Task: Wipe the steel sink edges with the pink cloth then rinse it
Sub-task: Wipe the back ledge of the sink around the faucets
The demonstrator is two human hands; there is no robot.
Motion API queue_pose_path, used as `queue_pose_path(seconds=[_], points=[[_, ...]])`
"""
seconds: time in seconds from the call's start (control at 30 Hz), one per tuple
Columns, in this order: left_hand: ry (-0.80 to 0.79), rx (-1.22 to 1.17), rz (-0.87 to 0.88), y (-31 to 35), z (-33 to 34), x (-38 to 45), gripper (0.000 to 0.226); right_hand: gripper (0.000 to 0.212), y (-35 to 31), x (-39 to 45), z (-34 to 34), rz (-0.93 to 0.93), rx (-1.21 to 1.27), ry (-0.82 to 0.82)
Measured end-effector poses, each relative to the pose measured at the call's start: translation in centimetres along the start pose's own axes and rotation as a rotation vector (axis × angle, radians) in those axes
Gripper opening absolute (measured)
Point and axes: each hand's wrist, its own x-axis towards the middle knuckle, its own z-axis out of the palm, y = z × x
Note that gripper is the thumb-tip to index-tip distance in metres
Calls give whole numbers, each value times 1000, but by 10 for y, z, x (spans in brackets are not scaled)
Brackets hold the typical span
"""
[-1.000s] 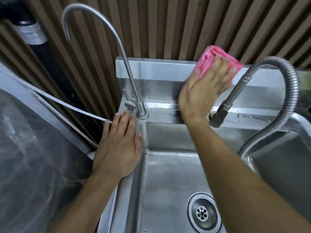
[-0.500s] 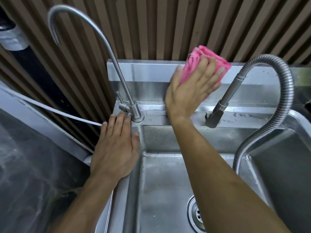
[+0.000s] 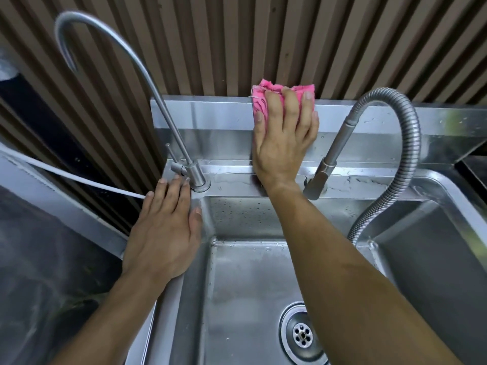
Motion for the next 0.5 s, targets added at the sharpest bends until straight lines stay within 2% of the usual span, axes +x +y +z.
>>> queue_pose_path(seconds=[0.27, 0.5], points=[[-7, 18, 12, 2, -3, -8, 75, 48, 6, -4, -10, -44, -10, -134], [-8, -13, 13, 5, -6, -15, 75, 45, 7, 3, -16, -60, -20, -201]])
